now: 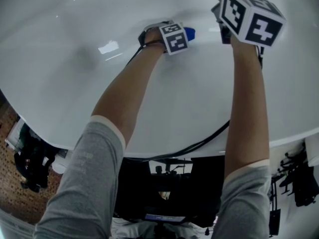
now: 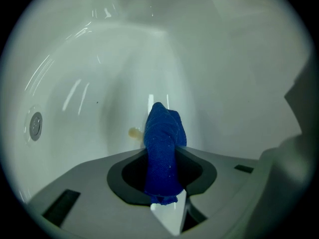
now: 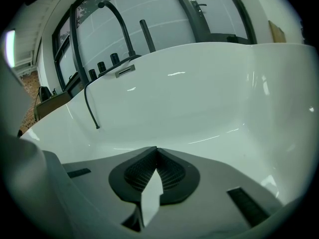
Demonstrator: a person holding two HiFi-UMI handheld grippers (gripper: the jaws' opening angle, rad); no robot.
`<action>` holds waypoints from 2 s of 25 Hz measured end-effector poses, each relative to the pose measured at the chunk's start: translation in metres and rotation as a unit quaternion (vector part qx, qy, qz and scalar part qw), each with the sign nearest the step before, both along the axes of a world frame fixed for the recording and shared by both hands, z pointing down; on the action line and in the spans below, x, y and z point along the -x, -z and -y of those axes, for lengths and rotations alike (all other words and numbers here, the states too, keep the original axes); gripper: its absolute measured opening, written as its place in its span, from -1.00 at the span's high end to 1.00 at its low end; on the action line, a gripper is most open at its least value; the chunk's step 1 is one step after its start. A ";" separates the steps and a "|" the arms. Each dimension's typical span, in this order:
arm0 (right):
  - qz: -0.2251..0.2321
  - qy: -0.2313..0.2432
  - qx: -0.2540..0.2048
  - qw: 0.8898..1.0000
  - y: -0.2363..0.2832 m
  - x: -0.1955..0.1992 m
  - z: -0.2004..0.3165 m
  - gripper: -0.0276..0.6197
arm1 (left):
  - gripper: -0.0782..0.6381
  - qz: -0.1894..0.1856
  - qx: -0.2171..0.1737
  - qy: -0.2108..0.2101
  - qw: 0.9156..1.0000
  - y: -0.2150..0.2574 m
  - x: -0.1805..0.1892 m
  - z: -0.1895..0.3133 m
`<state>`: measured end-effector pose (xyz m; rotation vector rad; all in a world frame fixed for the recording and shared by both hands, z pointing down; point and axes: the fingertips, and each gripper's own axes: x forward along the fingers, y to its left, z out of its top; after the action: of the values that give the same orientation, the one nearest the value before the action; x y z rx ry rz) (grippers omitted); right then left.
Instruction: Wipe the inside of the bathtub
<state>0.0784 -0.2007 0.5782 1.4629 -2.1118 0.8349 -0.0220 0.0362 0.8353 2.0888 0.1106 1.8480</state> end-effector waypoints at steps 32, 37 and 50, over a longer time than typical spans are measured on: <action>0.008 -0.016 -0.006 1.000 0.009 -0.006 0.003 0.90 | 0.42 -0.006 -0.014 0.015 1.000 0.002 -0.021 0.011; 0.005 -0.012 -0.010 1.000 0.010 0.001 0.006 0.90 | 0.42 -0.017 0.034 0.013 0.999 0.002 -0.016 -0.022; -0.003 -0.009 -0.013 1.000 0.009 0.001 0.012 0.90 | 0.42 0.007 -0.036 0.024 0.999 -0.008 0.022 0.032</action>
<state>0.0769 -0.2124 0.5690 1.4971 -2.1152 0.8125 -0.0440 0.0040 0.8436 2.1081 -0.0099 1.8632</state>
